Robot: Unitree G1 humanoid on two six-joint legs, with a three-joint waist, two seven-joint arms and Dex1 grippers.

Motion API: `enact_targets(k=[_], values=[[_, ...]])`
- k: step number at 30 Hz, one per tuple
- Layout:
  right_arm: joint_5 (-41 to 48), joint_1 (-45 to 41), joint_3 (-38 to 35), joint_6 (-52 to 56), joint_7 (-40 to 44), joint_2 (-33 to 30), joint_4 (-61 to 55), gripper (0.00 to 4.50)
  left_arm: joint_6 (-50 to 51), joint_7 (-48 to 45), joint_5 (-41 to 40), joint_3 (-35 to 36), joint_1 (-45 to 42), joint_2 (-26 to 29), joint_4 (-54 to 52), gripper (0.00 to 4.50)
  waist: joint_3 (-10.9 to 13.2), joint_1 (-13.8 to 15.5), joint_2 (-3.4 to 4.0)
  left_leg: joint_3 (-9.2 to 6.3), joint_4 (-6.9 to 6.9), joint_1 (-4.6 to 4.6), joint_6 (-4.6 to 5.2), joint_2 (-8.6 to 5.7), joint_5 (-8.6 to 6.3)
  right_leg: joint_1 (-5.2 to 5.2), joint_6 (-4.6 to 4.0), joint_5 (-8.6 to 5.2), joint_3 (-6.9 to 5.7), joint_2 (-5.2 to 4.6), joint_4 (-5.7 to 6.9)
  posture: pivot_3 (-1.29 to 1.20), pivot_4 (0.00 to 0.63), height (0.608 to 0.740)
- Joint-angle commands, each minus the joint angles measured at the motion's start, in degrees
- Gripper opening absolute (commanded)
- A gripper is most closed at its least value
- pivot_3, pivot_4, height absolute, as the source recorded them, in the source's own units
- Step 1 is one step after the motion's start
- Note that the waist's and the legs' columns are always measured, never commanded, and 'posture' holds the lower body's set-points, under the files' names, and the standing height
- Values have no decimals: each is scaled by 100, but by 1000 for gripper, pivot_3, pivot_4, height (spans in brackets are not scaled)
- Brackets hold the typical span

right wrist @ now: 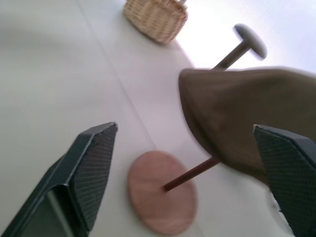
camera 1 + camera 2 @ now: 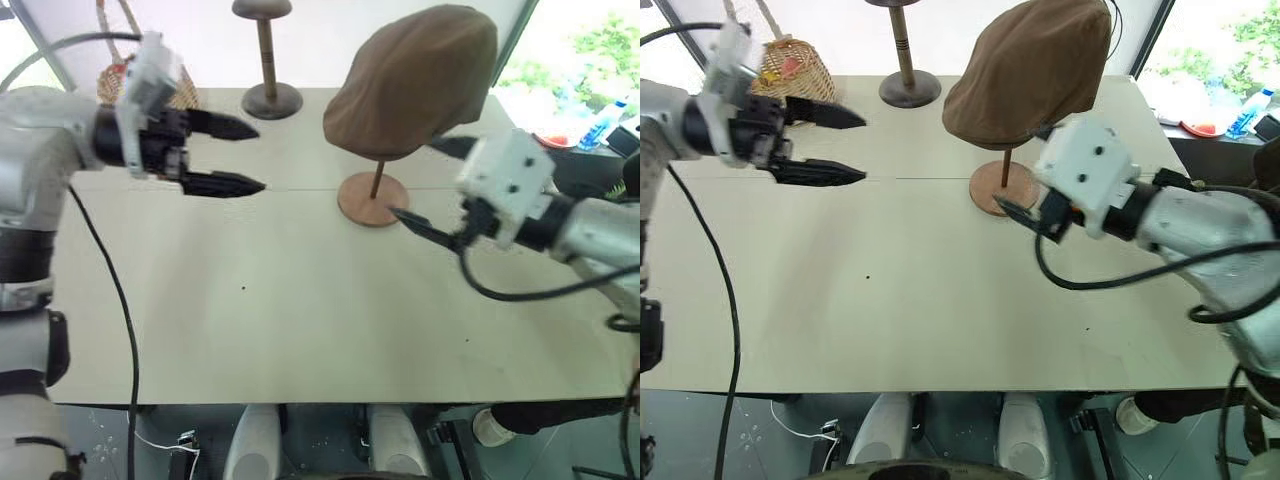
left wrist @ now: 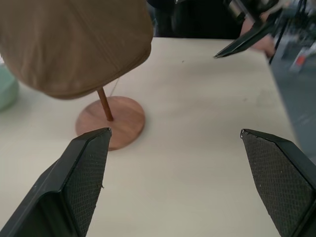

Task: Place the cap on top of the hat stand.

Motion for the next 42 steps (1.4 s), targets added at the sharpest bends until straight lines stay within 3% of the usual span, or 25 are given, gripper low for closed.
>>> enact_targets(k=[1,7,15,28,31,38,42], values=[[-1593,-291,780,-918,-234,178,346,4500,470,-454,-162,173,-461,177,333,4399,0,8,0,0,0,-1,0,0,0,1,0,0,0,0,-2,0,150,728],[-3563,-507,1623,-2169,-339,615,1176,4500,524,-879,106,16,-654,224,624,4399,0,-28,0,1,-6,-6,1,0,0,-8,1,-1,2,4,2,0,150,728],[-5072,-604,1700,-3114,-498,1158,2133,4500,532,-780,223,141,-650,68,554,4399,0,-116,-1,0,-7,-7,1,0,0,-9,2,-1,5,4,5,0,150,728],[-5988,-1052,1465,-3588,-781,1956,3468,4500,478,-671,260,170,-686,-68,576,4399,1,-125,-1,0,-8,-5,1,1,1,-9,3,0,9,6,7,0,150,728],[-6073,-1143,1391,-3640,-805,2066,3569,3685,481,-616,234,230,-672,-123,565,4500,1,-124,-1,0,-8,-5,1,1,1,-9,3,0,10,6,8,0,150,728],[-6154,-1143,1161,-3855,-748,2048,3498,265,481,-500,212,305,-658,-207,550,4500,1,-127,-1,0,-8,-4,1,1,1,-9,4,0,10,6,10,0,150,728],[-6050,-1164,907,-3964,-668,2016,3253,265,458,-462,230,344,-651,-217,583,4500,1,-125,-1,1,-8,-3,1,1,1,-9,4,0,10,6,11,0,150,728]])
